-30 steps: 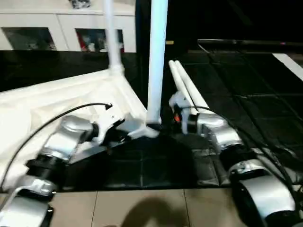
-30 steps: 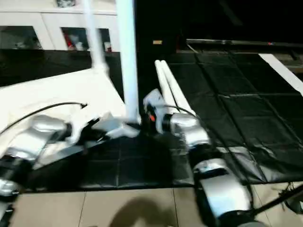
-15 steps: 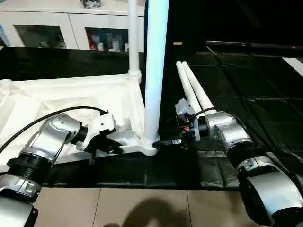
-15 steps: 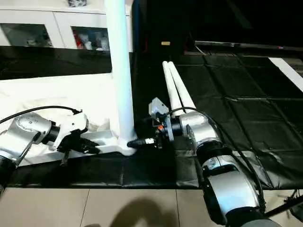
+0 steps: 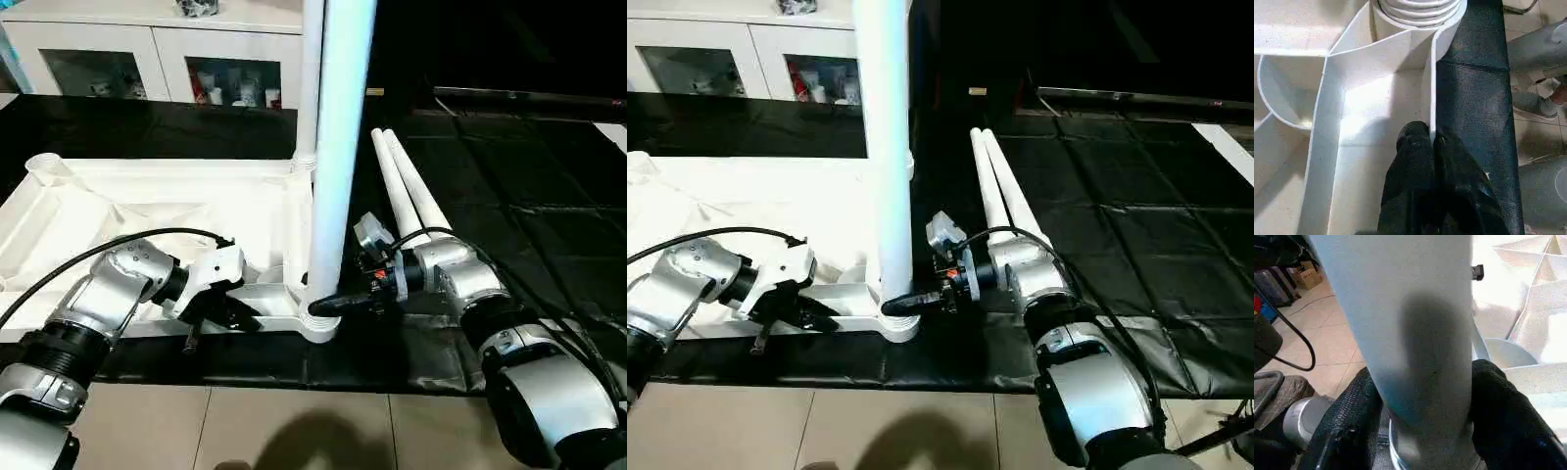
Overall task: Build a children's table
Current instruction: Rotate leg to tighten
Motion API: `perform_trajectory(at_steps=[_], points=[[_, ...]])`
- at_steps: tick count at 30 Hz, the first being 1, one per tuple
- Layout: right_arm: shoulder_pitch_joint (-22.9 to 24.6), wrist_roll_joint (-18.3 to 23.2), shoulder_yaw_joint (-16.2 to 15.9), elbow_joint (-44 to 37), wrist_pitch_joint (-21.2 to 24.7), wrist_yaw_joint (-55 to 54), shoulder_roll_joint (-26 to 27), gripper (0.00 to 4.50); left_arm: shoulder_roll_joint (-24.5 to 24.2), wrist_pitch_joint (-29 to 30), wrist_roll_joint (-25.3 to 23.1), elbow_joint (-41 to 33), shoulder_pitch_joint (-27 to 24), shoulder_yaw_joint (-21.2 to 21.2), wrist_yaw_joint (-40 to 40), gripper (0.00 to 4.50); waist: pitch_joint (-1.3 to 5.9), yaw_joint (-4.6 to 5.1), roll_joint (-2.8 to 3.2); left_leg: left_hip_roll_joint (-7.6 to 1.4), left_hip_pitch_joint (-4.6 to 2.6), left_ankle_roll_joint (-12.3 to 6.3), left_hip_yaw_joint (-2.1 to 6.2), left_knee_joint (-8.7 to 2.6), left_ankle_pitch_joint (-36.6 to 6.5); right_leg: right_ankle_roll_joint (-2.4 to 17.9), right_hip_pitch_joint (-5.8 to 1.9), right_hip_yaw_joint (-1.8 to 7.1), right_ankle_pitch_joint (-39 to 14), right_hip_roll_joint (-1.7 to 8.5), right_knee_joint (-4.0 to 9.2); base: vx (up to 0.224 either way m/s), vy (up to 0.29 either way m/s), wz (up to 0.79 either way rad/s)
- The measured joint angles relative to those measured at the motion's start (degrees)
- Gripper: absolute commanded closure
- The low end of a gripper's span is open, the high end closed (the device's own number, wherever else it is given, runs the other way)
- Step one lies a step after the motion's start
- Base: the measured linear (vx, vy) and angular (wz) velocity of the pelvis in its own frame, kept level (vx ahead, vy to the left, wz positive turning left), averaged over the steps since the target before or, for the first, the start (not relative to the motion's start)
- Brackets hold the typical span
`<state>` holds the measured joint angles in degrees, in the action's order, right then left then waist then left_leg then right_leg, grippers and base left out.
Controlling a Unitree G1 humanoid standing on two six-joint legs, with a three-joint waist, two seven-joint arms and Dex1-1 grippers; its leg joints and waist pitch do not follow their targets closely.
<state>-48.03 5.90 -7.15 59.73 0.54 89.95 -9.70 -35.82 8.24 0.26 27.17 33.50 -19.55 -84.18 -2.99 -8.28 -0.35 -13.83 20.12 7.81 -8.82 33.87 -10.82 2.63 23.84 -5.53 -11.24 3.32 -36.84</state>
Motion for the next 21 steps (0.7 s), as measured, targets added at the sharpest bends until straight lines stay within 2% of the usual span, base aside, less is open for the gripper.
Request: perform_trajectory(at_steps=[8,12,14,17,18,21], points=[[0.0,0.09,0.41,-0.03,-0.59,-0.09,0.21,2.41,0.04,-0.59,0.03,0.3,0.01,0.36,0.19,4.5,0.01,-0.03,-0.02,0.0,-0.02,0.0,0.0,0.0,0.0,0.0,-0.13,0.0,0.0,0.01,-0.06,0.0,0.0,0.0],[1.39,0.57,1.58,-1.37,0.16,-2.3,0.57,2.42,1.42,2.02,0.12,0.99,0.08,1.28,2.37,4.5,0.01,-0.19,-0.01,0.01,-0.06,0.01,0.0,-0.01,0.01,-0.01,-0.17,0.0,0.0,0.04,-0.13,0.0,0.0,0.0],[3.58,0.74,3.15,-3.33,0.35,-8.5,1.19,2.43,3.21,4.79,0.01,2.32,0.11,2.77,6.73,4.5,0.01,-0.08,0.0,0.01,-0.09,0.03,0.0,0.0,0.02,-0.02,-0.18,0.01,0.02,0.03,-0.18,0.0,0.0,0.0],[4.21,0.53,5.21,-3.71,0.79,-21.21,3.31,2.46,6.1,10.91,-0.02,3.48,0.76,5.17,13.64,4.5,0.01,0.92,0.0,0.05,-0.2,0.11,-0.01,0.0,0.06,-0.02,-0.18,0.04,0.14,0.04,-0.17,0.0,0.0,0.0],[4.13,0.47,6.29,-3.66,1.18,-26.08,4.23,2.46,7.5,13.42,0.06,3.53,0.99,6.27,16.29,4.5,0.02,1.62,-0.01,0.06,-0.21,0.12,-0.01,0.0,0.07,-0.03,-0.19,0.04,0.14,0.04,-0.17,0.0,0.0,0.0],[2.99,0.49,8.79,-2.25,1.51,-35.4,6.49,2.46,10.41,18.27,0.76,4.19,1.88,8.68,21.48,4.5,0.01,2.51,-0.01,0.06,-0.18,0.13,0.0,-0.02,0.07,-0.02,-0.13,0.04,0.16,0.01,-0.18,0.0,0.0,0.0]])
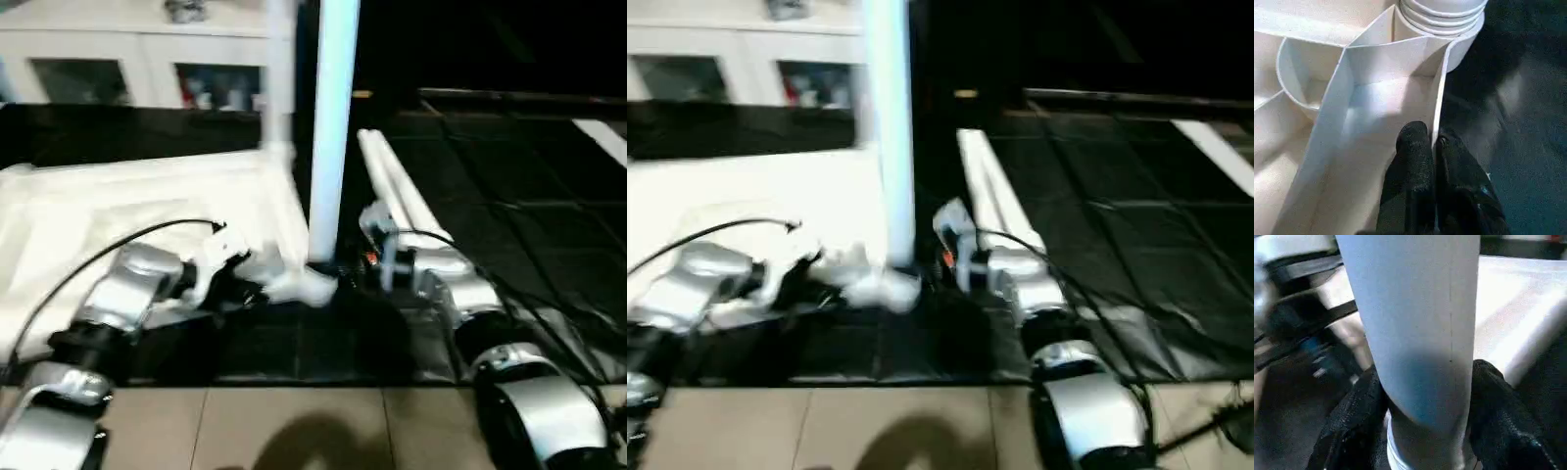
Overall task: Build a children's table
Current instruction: Rotate leg to tighten
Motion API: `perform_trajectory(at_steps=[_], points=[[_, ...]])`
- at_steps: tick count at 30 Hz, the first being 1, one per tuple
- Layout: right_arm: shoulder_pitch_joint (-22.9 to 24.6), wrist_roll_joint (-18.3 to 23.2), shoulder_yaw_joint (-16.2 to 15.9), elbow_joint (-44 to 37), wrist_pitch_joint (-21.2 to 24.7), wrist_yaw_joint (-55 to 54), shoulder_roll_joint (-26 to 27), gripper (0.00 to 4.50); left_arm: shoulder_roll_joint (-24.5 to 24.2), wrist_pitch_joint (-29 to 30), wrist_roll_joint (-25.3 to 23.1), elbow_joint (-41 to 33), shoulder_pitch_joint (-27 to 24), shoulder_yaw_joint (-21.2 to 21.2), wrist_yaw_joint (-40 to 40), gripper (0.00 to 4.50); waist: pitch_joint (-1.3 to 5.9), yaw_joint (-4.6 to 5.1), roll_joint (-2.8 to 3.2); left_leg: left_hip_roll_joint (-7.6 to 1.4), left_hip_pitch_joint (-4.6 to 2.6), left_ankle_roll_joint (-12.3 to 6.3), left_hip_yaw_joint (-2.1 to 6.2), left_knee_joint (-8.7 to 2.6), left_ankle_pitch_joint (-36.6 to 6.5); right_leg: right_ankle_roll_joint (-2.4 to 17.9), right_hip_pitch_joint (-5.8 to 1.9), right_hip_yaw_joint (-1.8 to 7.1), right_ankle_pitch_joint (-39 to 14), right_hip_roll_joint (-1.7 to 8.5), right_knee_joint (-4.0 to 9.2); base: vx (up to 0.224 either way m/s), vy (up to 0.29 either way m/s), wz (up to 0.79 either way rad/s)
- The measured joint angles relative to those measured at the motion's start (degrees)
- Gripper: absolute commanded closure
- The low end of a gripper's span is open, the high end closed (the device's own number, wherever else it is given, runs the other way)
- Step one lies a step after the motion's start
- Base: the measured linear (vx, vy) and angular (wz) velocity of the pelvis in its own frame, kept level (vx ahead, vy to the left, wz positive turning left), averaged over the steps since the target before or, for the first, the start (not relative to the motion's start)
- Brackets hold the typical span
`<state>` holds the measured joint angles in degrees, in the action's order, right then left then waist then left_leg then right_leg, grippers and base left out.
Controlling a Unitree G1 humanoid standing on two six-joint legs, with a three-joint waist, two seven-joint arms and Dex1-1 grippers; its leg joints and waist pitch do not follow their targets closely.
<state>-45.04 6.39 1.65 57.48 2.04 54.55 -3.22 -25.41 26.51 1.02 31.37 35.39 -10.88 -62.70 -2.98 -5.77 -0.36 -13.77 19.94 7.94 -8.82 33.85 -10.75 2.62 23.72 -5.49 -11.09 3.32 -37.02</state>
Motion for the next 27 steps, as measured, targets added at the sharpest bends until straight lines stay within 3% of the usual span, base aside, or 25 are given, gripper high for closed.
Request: perform_trajectory(at_steps=[7,11,13,15,17,19,21,24,27], points=[[-7.12,-0.08,2.62,6.31,2.09,-22.72,4.93,2.46,5.94,3.87,0.52,6.71,5.5,3.49,13.02,4.5,-0.04,0.44,0.06,0.02,0.25,0.05,0.01,-0.09,0.03,0.05,0.27,0.0,-0.01,-0.02,0.09,0.0,0.0,0.0],[-7.83,-1.49,2.64,6.01,2.43,-26.13,5.77,2.46,6.47,3.86,0.21,6.77,5.9,3.63,14.57,4.5,-0.04,0.34,0.06,0.04,0.33,-0.06,0.01,-0.15,-0.03,0.01,0.23,0.0,-0.1,-0.02,0.34,0.0,0.0,0.0],[-7.83,-1.58,2.7,5.96,2.43,-26.16,5.77,1.94,6.34,3.86,-0.51,6.4,5.89,3.62,14.57,4.5,-0.04,0.33,0.06,0.04,0.37,-0.09,0.0,-0.15,-0.05,0.01,0.22,0.0,-0.1,-0.02,0.38,0.0,0.0,0.0],[-7.86,-1.56,3.04,6.17,2.37,-26.16,6.16,1.81,6.09,3.85,-1.02,6.35,5.89,3.62,14.89,4.5,-0.04,0.47,0.06,0.04,0.32,-0.09,0.0,-0.15,-0.05,0.01,0.22,0.0,-0.1,-0.02,0.36,0.0,0.0,0.0],[-7.84,-1.41,3.18,7.48,2.35,-25.25,7.31,1.44,5.45,2.77,-1.99,6.48,5.91,3.62,17.5,4.5,-0.04,1.26,0.06,0.02,0.21,-0.08,0.0,-0.15,-0.05,0.03,0.25,0.05,-0.08,-0.09,0.27,0.0,0.0,0.0],[-7.26,-2.08,1.19,9.37,1.76,-22.97,9.83,1.35,4.62,0.24,-3.02,7.2,6.29,3.6,19.25,4.5,-0.08,1.97,0.1,0.01,0.31,-0.06,0.18,-0.18,-0.05,0.06,0.34,-0.01,-0.06,-0.16,0.28,0.0,0.0,0.0],[-6.38,-3.96,-1.8,11.03,0.63,-22.12,10.53,1.15,5.26,-1.92,-3.12,7.32,6.75,2.99,19.08,4.5,-0.2,1.39,0.25,0.0,0.53,-0.06,0.25,-0.16,-0.04,0.08,0.61,-0.11,-0.07,-0.14,0.33,0.0,0.0,0.0],[-6.14,-5.33,-2.86,10.65,-1.08,-20.92,9.49,0.88,5.14,-4.22,-3.4,7.32,6.82,2.06,17.87,4.5,-0.23,0.42,0.3,0.01,1.24,-0.46,0.29,0.21,0.1,0.08,1.32,-0.11,-0.05,-0.11,0.23,0.0,0.0,0.0],[-5.07,-5.35,-2.53,8.14,-2.19,-19.54,7.67,0.63,4.77,-6.78,-4.31,8.47,6.89,1.43,17.48,4.5,-0.28,-0.14,0.39,0.02,1.32,-0.62,0.28,0.34,0.01,0.07,1.33,-0.11,-0.04,-0.09,0.23,0.0,0.0,0.0]])
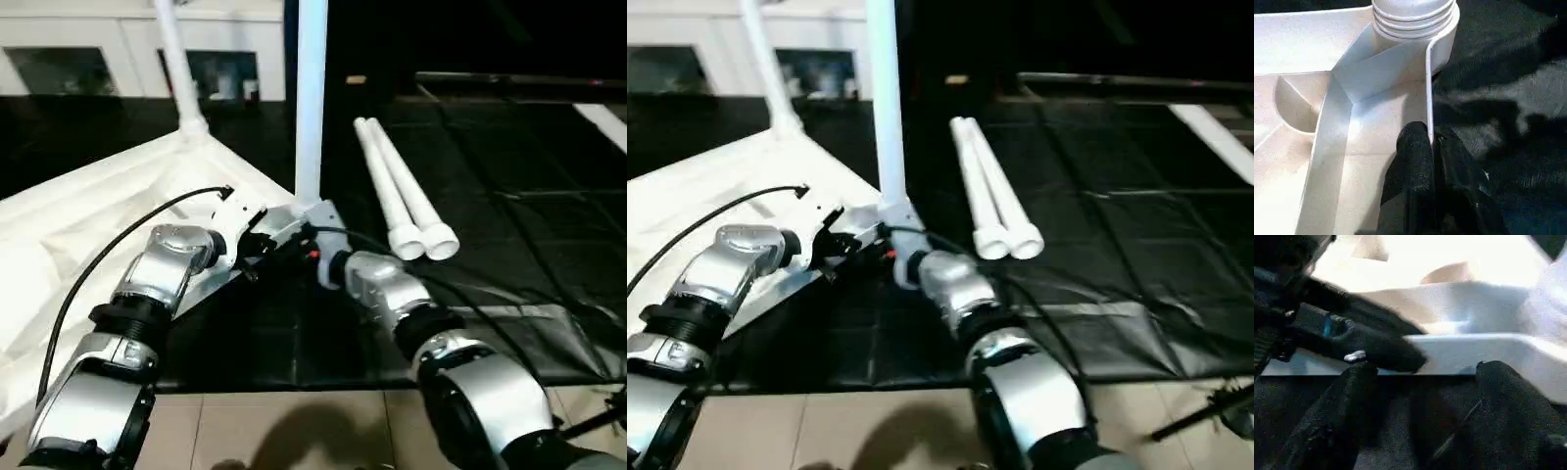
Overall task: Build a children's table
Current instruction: Rotate leg to tighten, then rotate table base
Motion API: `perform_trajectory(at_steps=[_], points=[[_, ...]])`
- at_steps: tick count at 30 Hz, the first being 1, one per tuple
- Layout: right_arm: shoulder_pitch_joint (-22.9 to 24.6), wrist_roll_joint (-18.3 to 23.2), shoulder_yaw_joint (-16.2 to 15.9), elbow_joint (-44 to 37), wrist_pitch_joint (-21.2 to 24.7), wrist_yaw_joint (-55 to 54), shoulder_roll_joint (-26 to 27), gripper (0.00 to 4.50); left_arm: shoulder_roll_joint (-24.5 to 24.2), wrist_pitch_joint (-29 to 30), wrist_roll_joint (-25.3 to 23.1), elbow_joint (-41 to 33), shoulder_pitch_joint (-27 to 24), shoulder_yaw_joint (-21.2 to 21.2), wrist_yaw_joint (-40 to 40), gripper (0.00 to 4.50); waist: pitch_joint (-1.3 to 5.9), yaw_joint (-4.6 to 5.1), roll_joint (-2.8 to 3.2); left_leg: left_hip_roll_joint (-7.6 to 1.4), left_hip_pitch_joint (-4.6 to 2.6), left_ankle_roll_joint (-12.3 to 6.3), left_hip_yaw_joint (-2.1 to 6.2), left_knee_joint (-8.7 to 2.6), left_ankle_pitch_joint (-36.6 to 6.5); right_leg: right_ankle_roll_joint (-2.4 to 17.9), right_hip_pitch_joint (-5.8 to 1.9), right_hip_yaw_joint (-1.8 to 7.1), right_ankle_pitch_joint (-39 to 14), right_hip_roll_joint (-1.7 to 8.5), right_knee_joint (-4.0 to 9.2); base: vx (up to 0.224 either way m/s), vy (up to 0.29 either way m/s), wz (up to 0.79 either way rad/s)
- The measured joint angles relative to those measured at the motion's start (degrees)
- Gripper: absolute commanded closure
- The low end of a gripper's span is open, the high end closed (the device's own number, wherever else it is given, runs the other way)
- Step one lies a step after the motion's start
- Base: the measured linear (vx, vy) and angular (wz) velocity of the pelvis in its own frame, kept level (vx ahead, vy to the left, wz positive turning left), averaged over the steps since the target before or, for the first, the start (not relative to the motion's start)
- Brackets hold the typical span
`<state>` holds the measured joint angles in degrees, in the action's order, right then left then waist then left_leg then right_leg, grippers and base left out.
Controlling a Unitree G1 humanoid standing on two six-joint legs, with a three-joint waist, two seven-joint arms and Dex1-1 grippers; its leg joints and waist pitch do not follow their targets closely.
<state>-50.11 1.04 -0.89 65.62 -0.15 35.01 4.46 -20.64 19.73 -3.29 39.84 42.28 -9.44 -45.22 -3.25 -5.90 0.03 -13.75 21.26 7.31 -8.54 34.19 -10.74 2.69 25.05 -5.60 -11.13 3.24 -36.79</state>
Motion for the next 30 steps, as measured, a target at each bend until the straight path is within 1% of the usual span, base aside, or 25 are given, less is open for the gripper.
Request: perform_trajectory(at_steps=[2,3,6,7,9,11,12,13,14,16,19,20,22,24,25,26,29,30], points=[[1.3,0.83,0.63,-2.37,-0.42,0.7,-1.48,0.46,-0.23,-2.72,-0.8,1.81,0.41,-0.45,0.05,4.5,-0.02,-0.27,0.04,0.0,-0.03,-0.02,-0.01,0.04,-0.03,0.0,-0.03,0.0,0.0,0.02,-0.02,0.0,0.0,0.0],[1.96,1.14,1.06,-3.44,-0.48,0.64,-2.09,0.29,-0.17,-4.13,-1.1,3.33,1.05,-0.65,0.36,4.5,-0.02,-0.43,0.04,0.0,-0.04,0.0,-0.01,0.04,-0.02,-0.01,-0.04,0.0,0.03,0.02,-0.03,0.0,0.0,0.0],[3.31,1.75,1.97,-5.2,-0.51,0.54,-3.36,0.21,-0.17,-7.18,-2.02,5.94,1.61,-0.76,1.86,4.5,-0.05,-0.53,0.09,0.0,-0.15,0.33,-0.01,0.06,-0.16,-0.01,-0.09,0.02,0.06,0.02,-0.13,0.0,0.0,0.0],[4.03,1.92,2.14,-6.28,-0.43,0.84,-3.61,0.02,-0.05,-7.92,-2.1,7.16,2.18,-0.75,2.39,4.23,-0.05,-0.53,0.08,0.0,-0.16,0.36,-0.01,0.06,-0.15,-0.01,-0.09,0.01,0.06,0.02,-0.17,0.0,0.0,0.0],[6.28,2.94,2.19,-9.07,-0.4,2.31,-3.9,0.0,0.19,-9.07,-2.06,9.06,3.07,-0.37,3.58,3.95,-0.08,-0.55,0.13,-0.01,-0.17,0.39,0.0,0.06,-0.13,-0.01,-0.09,0.01,0.06,0.01,-0.21,0.0,0.0,0.0],[8.01,3.13,2.19,-10.67,-0.18,3.04,-4.38,0.0,0.71,-11.84,-0.79,8.53,4.35,1.43,4.66,3.95,-0.08,-0.67,0.13,-0.02,-0.16,0.4,0.05,0.1,-0.12,0.0,-0.1,-0.01,0.06,0.02,-0.22,0.0,0.0,0.0],[8.55,3.13,2.16,-11.5,0.0,3.09,-4.43,0.0,0.69,-12.37,-0.52,7.92,5.39,2.21,4.77,3.74,-0.08,-0.66,0.13,-0.01,-0.15,0.4,0.05,0.12,-0.12,0.01,-0.1,0.0,0.07,0.02,-0.23,0.0,0.0,0.0],[9.28,3.17,2.15,-12.73,0.11,3.18,-4.46,0.0,0.69,-12.95,0.12,6.88,6.27,3.07,5.03,3.62,-0.07,-0.69,0.15,0.0,-0.17,0.4,0.04,0.11,-0.12,0.01,-0.18,0.01,0.07,0.02,-0.23,0.0,0.0,0.0],[9.95,3.36,2.16,-13.92,0.15,3.52,-4.48,0.0,0.67,-13.72,0.97,5.63,7.01,4.23,5.75,3.62,-0.06,-0.68,0.16,0.0,-0.17,0.4,0.01,0.11,-0.13,0.01,-0.3,0.04,0.07,0.03,-0.23,0.0,0.0,0.0],[10.14,3.6,2.16,-14.33,0.28,3.71,-4.63,0.0,0.64,-14.09,1.51,4.74,7.61,5.12,6.27,3.57,-0.03,-0.65,0.21,0.01,-0.26,0.4,-0.01,0.11,-0.13,0.01,-0.48,0.05,0.07,0.05,-0.22,0.0,0.0,0.0],[11.27,3.81,1.97,-17.07,0.77,4.22,-4.69,0.0,0.61,-13.27,2.96,3.66,6.85,6.16,6.45,3.57,-0.06,-0.5,0.29,0.0,-0.35,0.42,0.01,0.1,-0.12,0.01,-0.55,0.05,0.11,0.03,-0.24,0.0,0.0,0.0],[11.84,3.75,1.32,-18.06,0.76,4.4,-4.65,0.0,0.22,-12.4,3.61,1.52,5.79,6.78,6.41,3.57,-0.1,-0.45,0.36,-0.01,-0.36,0.43,0.01,0.1,-0.12,0.02,-0.54,0.05,0.12,0.02,-0.25,0.0,0.0,0.0],[12.63,3.55,0.36,-18.58,0.61,4.54,-4.11,0.0,-2.1,-10.08,3.85,-3.91,3.26,7.55,6.0,3.57,-0.1,-0.27,0.52,-0.02,-0.36,0.45,0.04,0.07,-0.1,0.02,-0.52,0.04,0.12,0.0,-0.26,0.0,0.0,0.0],[13.27,3.54,0.31,-19.13,0.02,4.18,-3.58,0.0,-4.34,-8.31,3.89,-7.97,1.52,8.65,5.81,3.57,-0.09,-0.46,0.64,-0.03,-0.35,0.46,0.05,0.07,-0.1,0.02,-0.52,0.02,0.12,0.0,-0.26,0.0,0.0,0.0],[13.47,3.56,0.31,-19.57,-0.11,3.93,-3.11,0.0,-5.8,-6.61,3.9,-11.47,-0.14,9.15,5.54,3.57,-0.1,-0.44,0.7,-0.03,-0.35,0.46,0.04,0.06,-0.1,0.02,-0.52,0.03,0.12,0.0,-0.25,0.0,0.0,0.0],[13.7,3.61,0.35,-20.08,-0.15,3.42,-2.5,0.0,-7.66,-4.72,3.93,-15.72,-2.59,9.71,5.23,3.57,-0.1,-0.23,0.75,-0.03,-0.38,0.47,0.04,0.07,-0.11,0.02,-0.52,0.05,0.12,0.0,-0.25,0.0,0.0,0.0],[14.0,3.87,0.5,-20.89,1.13,2.33,-1.86,0.0,-11.69,1.24,3.81,-24.77,-8.35,12.53,4.32,3.57,-0.11,-0.43,0.8,-0.03,-0.37,0.47,0.05,0.06,-0.11,0.02,-0.54,0.03,0.11,0.01,-0.21,0.0,0.0,0.0],[14.37,3.97,0.5,-21.82,2.37,1.78,-1.33,0.0,-13.94,4.78,3.58,-29.61,-12.09,14.48,4.15,3.57,-0.12,-0.27,0.81,-0.04,-0.41,0.47,0.03,0.05,-0.11,0.03,-0.55,0.04,0.11,0.01,-0.22,0.0,0.0,0.0]])
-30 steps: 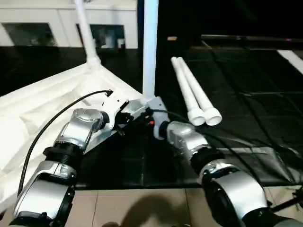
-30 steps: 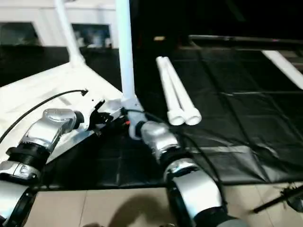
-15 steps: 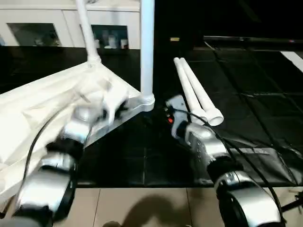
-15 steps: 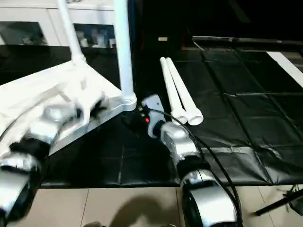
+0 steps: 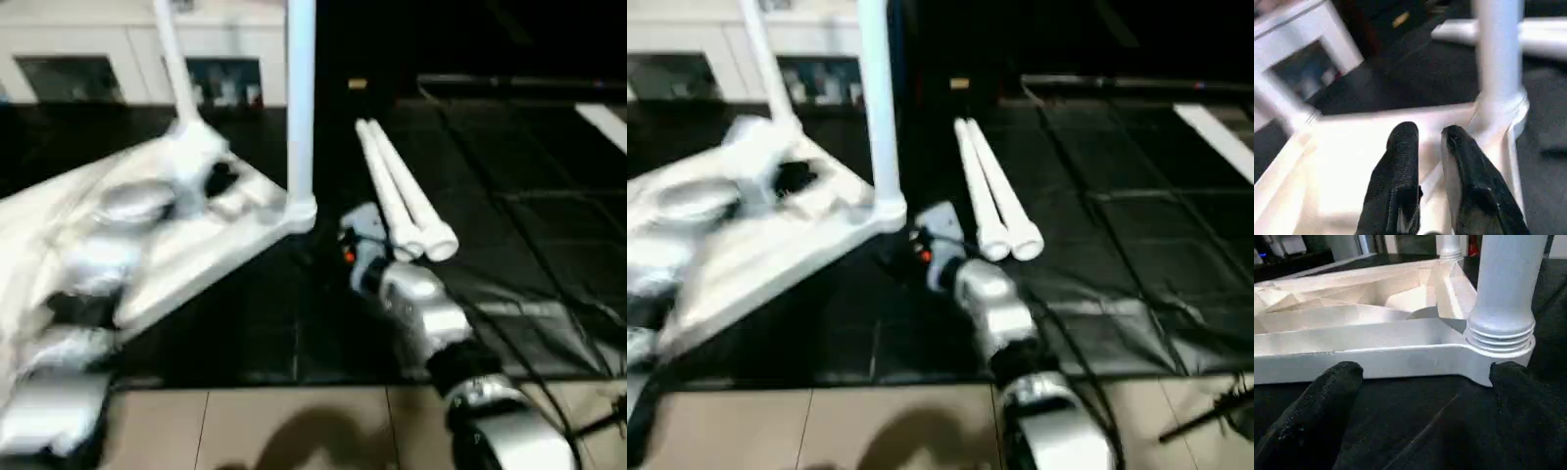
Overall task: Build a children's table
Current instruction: Rotate table base
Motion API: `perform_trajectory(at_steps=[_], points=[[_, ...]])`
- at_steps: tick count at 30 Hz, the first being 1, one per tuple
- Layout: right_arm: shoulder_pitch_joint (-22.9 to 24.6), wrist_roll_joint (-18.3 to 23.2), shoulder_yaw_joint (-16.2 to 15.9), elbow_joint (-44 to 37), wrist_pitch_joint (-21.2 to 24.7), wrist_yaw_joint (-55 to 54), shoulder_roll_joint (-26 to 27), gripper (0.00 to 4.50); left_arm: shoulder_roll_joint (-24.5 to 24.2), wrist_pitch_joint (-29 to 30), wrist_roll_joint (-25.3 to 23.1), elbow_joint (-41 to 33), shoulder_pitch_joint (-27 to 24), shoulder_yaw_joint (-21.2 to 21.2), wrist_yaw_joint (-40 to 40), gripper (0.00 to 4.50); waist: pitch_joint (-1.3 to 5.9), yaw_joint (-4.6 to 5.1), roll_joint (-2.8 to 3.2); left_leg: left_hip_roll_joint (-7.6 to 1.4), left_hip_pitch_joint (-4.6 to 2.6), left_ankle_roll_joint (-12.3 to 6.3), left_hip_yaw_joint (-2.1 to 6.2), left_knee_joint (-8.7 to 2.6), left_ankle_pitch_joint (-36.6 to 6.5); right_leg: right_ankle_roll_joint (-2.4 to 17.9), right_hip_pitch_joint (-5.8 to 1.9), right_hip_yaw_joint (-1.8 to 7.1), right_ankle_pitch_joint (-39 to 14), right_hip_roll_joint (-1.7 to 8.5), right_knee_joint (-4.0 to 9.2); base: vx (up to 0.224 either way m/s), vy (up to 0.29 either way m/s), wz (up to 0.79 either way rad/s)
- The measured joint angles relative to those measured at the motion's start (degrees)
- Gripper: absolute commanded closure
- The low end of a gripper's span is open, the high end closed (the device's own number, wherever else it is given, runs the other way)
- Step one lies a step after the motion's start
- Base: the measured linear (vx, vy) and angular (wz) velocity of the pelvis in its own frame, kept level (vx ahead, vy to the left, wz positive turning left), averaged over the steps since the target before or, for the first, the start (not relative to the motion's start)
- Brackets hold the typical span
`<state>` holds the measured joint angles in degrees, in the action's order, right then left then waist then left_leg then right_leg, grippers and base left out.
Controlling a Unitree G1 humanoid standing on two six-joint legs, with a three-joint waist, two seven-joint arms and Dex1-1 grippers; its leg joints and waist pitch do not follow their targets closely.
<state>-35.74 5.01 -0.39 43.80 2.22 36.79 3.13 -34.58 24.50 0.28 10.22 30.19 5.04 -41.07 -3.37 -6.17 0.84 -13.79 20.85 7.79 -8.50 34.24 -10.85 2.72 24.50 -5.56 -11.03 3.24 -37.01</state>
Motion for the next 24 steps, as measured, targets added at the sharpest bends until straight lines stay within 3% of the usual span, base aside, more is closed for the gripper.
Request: perform_trajectory(at_steps=[3,7,9,12,14,18,24], points=[[0.59,0.01,-0.1,-0.67,1.42,-0.84,0.49,0.0,-3.63,6.98,-1.26,-6.0,-5.86,4.95,0.27,3.57,-0.03,-0.15,0.04,0.02,0.01,0.0,0.03,0.0,0.0,0.0,-0.04,-0.03,-0.01,0.0,0.01,0.0,0.0,0.0],[1.02,0.01,-0.17,-1.08,1.45,-1.39,0.77,0.0,-5.31,10.74,-3.07,-7.84,-8.17,8.85,1.46,3.57,-0.09,-0.99,0.14,0.04,-0.59,0.0,0.12,-0.01,0.0,-0.03,-0.57,-0.06,-0.02,0.01,0.06,0.0,0.0,0.0],[1.94,-0.11,-1.89,-2.17,1.36,-0.02,0.91,0.0,-6.31,11.46,-4.52,-8.97,-10.17,10.69,2.45,3.75,-0.09,-0.84,0.13,0.06,-0.82,0.0,0.11,-0.03,-0.01,-0.1,-0.86,-0.01,-0.06,0.03,0.08,0.0,0.0,0.0],[2.19,-1.17,-4.56,-2.19,1.26,1.25,1.45,0.0,-11.47,11.38,-7.93,-8.3,-15.95,12.92,4.71,4.01,-0.08,-0.02,0.11,0.1,-0.8,0.01,0.3,-0.1,-0.01,-0.36,-0.85,-0.05,-0.21,-0.03,0.07,0.0,0.0,0.0],[2.2,-1.81,-5.13,-2.13,2.52,1.25,1.04,0.0,-14.56,11.41,-9.69,-7.15,-18.98,13.18,5.78,4.21,-0.07,-0.16,0.09,0.11,-0.83,0.01,0.32,-0.19,-0.01,-0.38,-0.85,-0.06,-0.22,-0.04,0.08,0.0,0.0,0.0],[2.1,-2.64,-5.98,-2.0,2.79,1.29,1.27,0.0,-15.05,11.51,-10.22,-4.38,-19.67,12.95,6.43,4.39,-0.11,-1.04,0.16,0.11,-0.87,0.02,0.34,-0.23,-0.01,-0.13,-0.81,-0.04,-0.07,-0.04,0.09,0.0,0.0,0.0],[0.1,-3.93,-6.82,0.79,3.56,-0.19,1.3,0.0,-15.69,13.19,-11.3,-2.5,-21.91,10.56,6.94,4.39,-0.29,-0.85,0.45,0.13,-0.84,0.02,0.34,-0.22,-0.01,-0.07,-0.83,-0.03,-0.04,-0.03,0.15,0.0,0.0,0.0]])
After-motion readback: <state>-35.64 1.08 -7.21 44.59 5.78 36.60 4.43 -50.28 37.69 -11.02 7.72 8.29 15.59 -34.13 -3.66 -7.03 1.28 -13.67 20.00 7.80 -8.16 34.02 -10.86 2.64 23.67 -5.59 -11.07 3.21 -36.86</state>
